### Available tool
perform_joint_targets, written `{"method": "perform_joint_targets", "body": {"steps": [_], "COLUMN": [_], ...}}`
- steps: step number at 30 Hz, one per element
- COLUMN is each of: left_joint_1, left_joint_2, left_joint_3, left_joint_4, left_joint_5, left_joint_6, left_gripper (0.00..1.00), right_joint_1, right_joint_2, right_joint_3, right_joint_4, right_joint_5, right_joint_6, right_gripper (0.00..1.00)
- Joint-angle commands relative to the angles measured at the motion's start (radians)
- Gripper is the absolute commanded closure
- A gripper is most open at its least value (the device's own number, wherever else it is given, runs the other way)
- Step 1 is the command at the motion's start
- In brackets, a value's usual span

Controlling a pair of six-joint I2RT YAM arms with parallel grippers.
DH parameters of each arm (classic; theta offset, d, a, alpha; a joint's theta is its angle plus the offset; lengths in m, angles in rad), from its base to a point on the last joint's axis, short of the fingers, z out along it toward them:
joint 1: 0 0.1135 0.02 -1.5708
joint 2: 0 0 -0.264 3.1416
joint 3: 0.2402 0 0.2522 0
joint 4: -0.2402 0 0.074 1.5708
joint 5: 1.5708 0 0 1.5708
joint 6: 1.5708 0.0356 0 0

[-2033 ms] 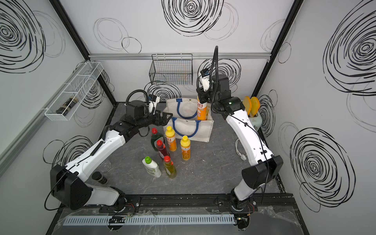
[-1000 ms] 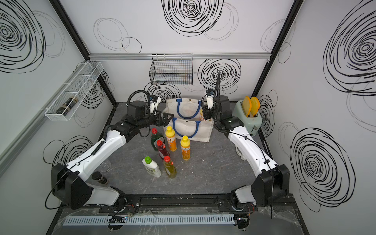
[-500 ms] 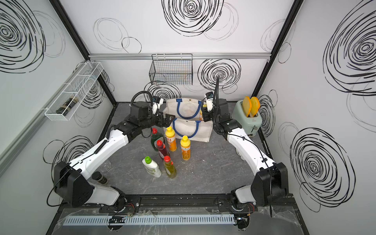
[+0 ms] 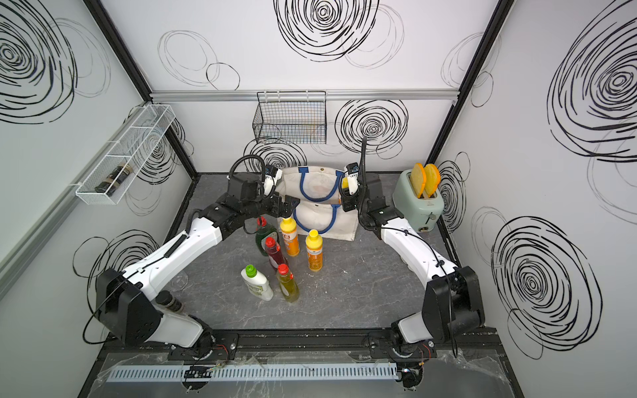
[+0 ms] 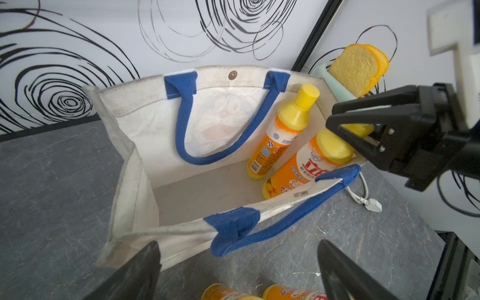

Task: Pack dish soap into the shopping bag
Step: Place the bottle of dish soap in the shopping bag.

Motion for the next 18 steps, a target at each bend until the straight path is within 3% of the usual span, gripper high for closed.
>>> {"method": "perform_joint_targets", "body": {"steps": [1, 4, 6, 8, 11, 14, 17, 18], "left_joint_1": [0.003, 0.01, 0.017, 0.026, 0.054, 0.08, 0.093, 0.095], "left_joint_2": [0.0, 0.01, 0.026, 0.042, 0.059, 0.068, 0.077, 0.075], "left_joint_3": [0.041, 0.054, 0.073, 0.096, 0.115, 0.121, 0.109, 0.091], "left_joint_4": [0.005, 0.004, 0.002, -0.01, -0.015, -0.003, 0.014, 0.024], "left_joint_5": [-0.01, -0.009, -0.005, 0.005, 0.024, 0.04, 0.06, 0.082], "left_joint_6": [0.009, 0.006, 0.009, 0.014, 0.001, -0.029, -0.043, -0.038], "left_gripper": [0.04, 0.04, 0.04, 0.04, 0.04, 0.04, 0.04, 0.04], "right_joint_1": [-0.008, -0.007, -0.008, -0.007, -0.007, -0.007, -0.007, -0.007], "right_joint_2": [-0.005, 0.007, 0.01, 0.01, 0.009, 0.01, 0.006, 0.008], "right_joint_3": [0.003, -0.004, -0.008, -0.011, -0.014, -0.019, -0.02, -0.011], "right_joint_4": [0.127, 0.132, 0.132, 0.134, 0.131, 0.129, 0.133, 0.122], "right_joint_5": [0.01, 0.01, 0.008, 0.004, 0.004, 0.008, 0.004, -0.001], "right_joint_6": [-0.001, -0.002, -0.005, -0.008, -0.007, -0.004, 0.001, 0.0], "right_gripper": [1.0, 1.0, 0.87, 0.85, 0.75, 0.74, 0.58, 0.58]}}
